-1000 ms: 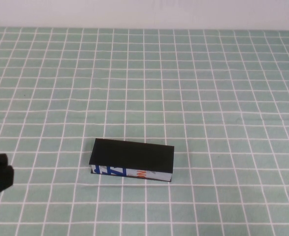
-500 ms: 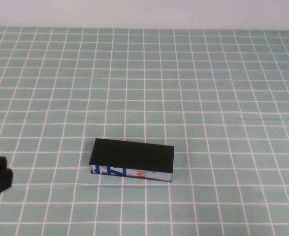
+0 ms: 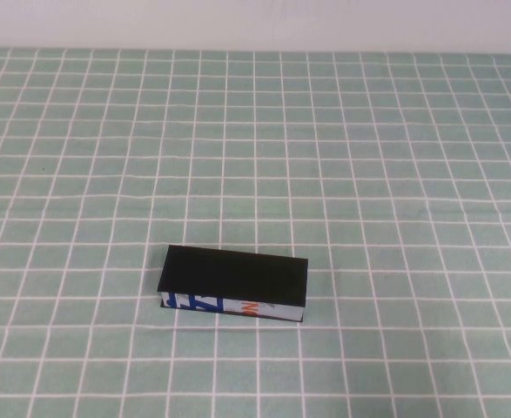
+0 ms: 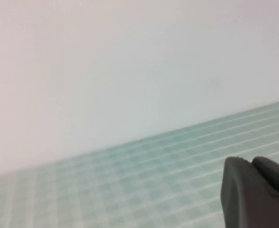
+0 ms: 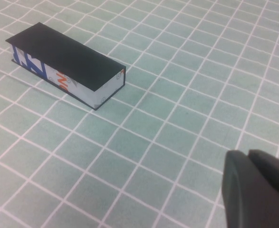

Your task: Return glasses to glasses case

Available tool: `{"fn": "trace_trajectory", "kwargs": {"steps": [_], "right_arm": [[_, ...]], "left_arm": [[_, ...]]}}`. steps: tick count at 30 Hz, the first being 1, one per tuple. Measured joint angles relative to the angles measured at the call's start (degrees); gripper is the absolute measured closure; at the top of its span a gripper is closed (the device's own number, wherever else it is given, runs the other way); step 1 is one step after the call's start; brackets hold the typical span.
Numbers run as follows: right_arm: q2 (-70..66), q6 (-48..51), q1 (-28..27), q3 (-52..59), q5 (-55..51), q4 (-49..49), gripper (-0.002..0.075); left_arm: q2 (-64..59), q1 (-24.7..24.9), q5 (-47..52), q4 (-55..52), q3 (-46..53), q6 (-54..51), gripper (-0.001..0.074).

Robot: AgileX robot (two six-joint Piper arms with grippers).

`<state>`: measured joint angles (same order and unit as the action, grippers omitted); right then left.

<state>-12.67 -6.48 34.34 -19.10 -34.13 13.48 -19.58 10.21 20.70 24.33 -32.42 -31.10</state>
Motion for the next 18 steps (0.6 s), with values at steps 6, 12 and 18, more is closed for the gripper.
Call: {"fn": "trace_trajectory", "kwargs": {"steps": [6,12,18], "right_arm": [[0.0,0.0,0.0,0.0,0.2,0.0,0.0738],[0.0,0.0,0.0,0.0,0.5,0.0,0.0738],[0.0,0.0,0.0,0.0,0.5,0.0,0.0738]], "left_arm": [[12.1,0.0,-2.6,-25.8,16.8,30.2,0.0737],[19.8,0.0,-1.2,-31.8,27.7,35.9,0.0737],[20.1,0.0,0.0,-31.5,33.4,35.9,0.0737]]}}
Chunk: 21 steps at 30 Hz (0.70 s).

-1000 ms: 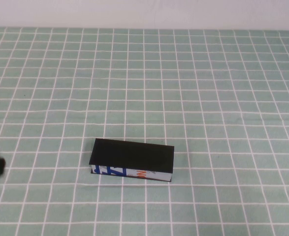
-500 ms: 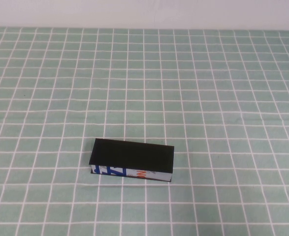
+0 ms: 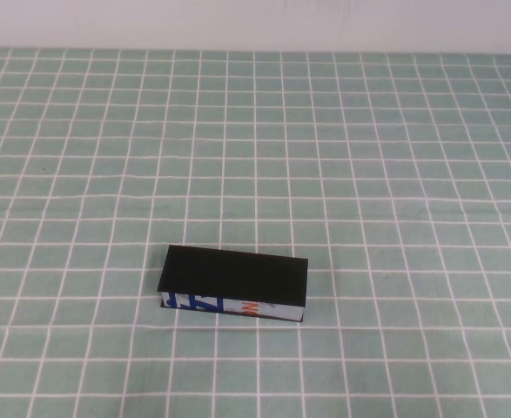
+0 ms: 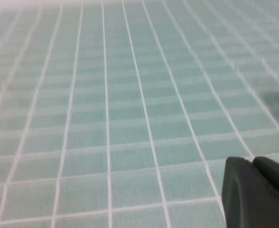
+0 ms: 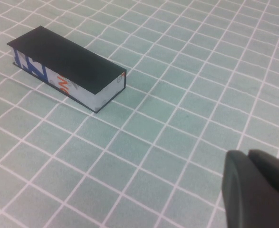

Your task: Return glasses to glasses case

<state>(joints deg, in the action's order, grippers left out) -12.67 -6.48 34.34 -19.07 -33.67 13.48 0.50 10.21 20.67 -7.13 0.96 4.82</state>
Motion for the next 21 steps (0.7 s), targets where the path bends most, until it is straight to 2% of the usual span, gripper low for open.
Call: {"fn": "trace_trajectory", "kwargs": {"steps": [21], "right_arm": [[0.0,0.0,0.0,0.0,0.0,0.0,0.0739]], "left_arm": [[0.0,0.0,0.5,0.7,0.1,1.2,0.0737]]}}
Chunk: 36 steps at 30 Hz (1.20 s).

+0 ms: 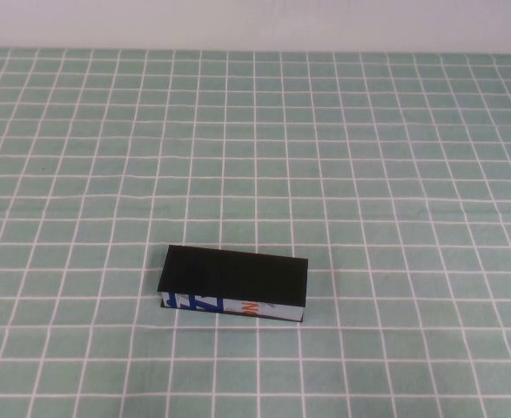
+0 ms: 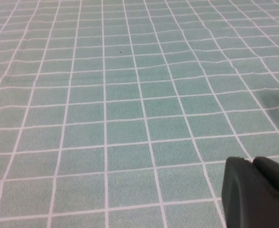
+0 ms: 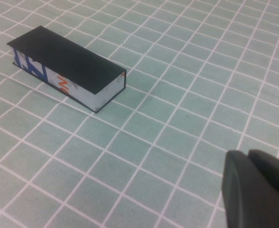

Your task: Return glasses to glasses case

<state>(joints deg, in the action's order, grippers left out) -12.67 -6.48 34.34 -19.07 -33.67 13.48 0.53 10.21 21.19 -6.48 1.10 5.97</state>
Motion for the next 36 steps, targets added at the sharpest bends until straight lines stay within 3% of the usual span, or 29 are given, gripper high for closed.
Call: {"fn": "trace_trajectory", "kwargs": {"steps": [12,19,28,36], "right_arm": [[0.0,0.0,-0.7,0.0,0.0,0.0,0.0739],[0.0,0.0,-11.7,0.0,1.2,-0.6,0.0739],[5.8,0.0,-26.0,0.1,3.9,-11.9,0.0739],[10.4,0.0,-31.7,4.7,7.3,-10.4,0.0739]], "left_arm": [[0.0,0.0,0.0,0.0,0.0,0.0,0.0737],[0.0,0.0,0.0,0.0,0.0,0.0,0.0737],[0.1,0.0,0.0,0.0,0.0,0.0,0.0737],[0.1,0.0,0.0,0.0,0.0,0.0,0.0737]]}}
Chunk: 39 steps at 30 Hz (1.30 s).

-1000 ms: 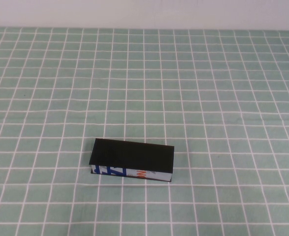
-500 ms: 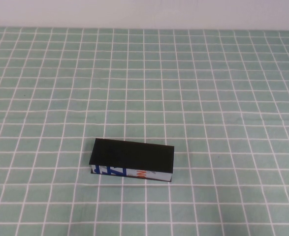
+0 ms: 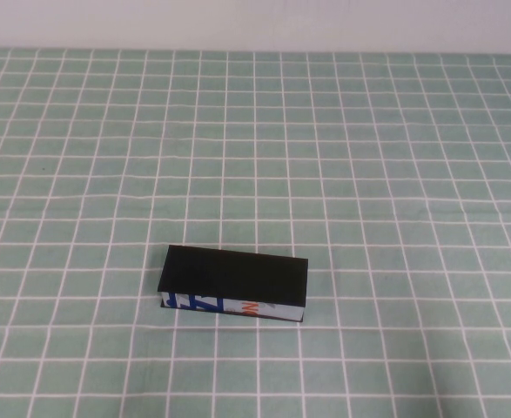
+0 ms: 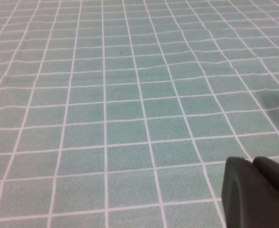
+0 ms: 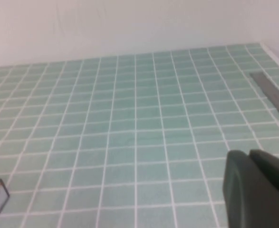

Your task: Return glasses to glasses case

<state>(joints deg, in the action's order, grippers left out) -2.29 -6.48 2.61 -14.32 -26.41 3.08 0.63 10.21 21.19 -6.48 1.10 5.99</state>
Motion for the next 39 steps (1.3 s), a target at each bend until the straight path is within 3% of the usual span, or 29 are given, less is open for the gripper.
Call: {"fn": "trace_trajectory", "kwargs": {"steps": [9,13,39], "right_arm": [[2.8,0.0,0.0,15.3,9.7,-2.0,0.0739],[2.8,0.0,0.0,15.7,5.4,-3.1,0.0739],[2.8,0.2,0.0,15.7,4.9,-4.2,0.0739]], "left_arm": [[0.0,0.0,0.0,0.0,0.0,0.0,0.0737],[0.0,0.0,0.0,0.0,0.0,0.0,0.0737],[0.0,0.0,0.0,0.0,0.0,0.0,0.0737]]}}
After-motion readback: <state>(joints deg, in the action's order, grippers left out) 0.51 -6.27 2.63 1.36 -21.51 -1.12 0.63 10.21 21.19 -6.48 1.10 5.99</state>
